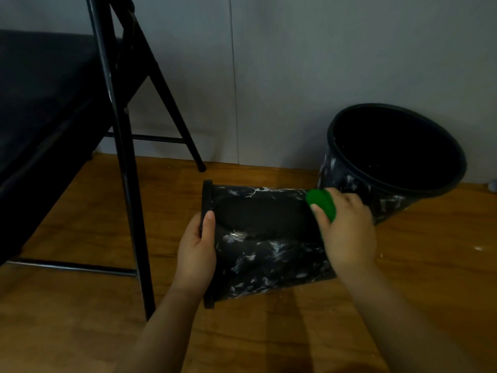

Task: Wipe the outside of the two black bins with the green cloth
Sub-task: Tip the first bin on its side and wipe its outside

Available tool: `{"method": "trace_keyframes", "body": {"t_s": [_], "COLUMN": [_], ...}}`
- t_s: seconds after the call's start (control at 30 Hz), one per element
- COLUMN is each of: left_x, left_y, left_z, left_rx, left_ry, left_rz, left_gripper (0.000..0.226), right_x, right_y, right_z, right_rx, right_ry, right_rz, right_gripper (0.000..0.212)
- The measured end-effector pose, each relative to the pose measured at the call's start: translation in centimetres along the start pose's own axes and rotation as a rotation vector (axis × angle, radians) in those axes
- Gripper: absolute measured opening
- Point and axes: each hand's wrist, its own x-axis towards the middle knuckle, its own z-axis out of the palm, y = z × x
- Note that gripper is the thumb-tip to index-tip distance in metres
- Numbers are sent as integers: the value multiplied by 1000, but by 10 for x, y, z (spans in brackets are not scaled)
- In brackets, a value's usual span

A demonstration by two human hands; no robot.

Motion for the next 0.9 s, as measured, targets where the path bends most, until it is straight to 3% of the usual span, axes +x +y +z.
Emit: {"method": "trace_keyframes", "body": {"t_s": [0.07,0.2,0.37,0.53,0.67,0.83,0.9], "left_x": [0,-1,-1,4,4,6,8], "left_y": [0,4,-3,0,1,2,3], "left_z": [1,1,-1,0,0,1,0], "left_rx": [-6,-17,3,-4,8,7,14], "left_ry": [7,7,6,5,15,16,8], "left_rz": [-9,-14,-2,-25,-16,-20,-19], "left_gripper": [24,21,23,24,27,28,27], "right_x": [-1,-17,-4,-15,-5,-21,-13], "right_y": [3,-14,19,7,27,4,16], "right_z": [-1,4,2,6,5,6,7], "right_rx": [-7,56,40,65,61,84,82], "right_ry": [39,-12,70,18,83,31,40], "right_rz": [48,-162,85,-103,98,-119,-46], "right_gripper": [50,48,50,50,53,48,50]}}
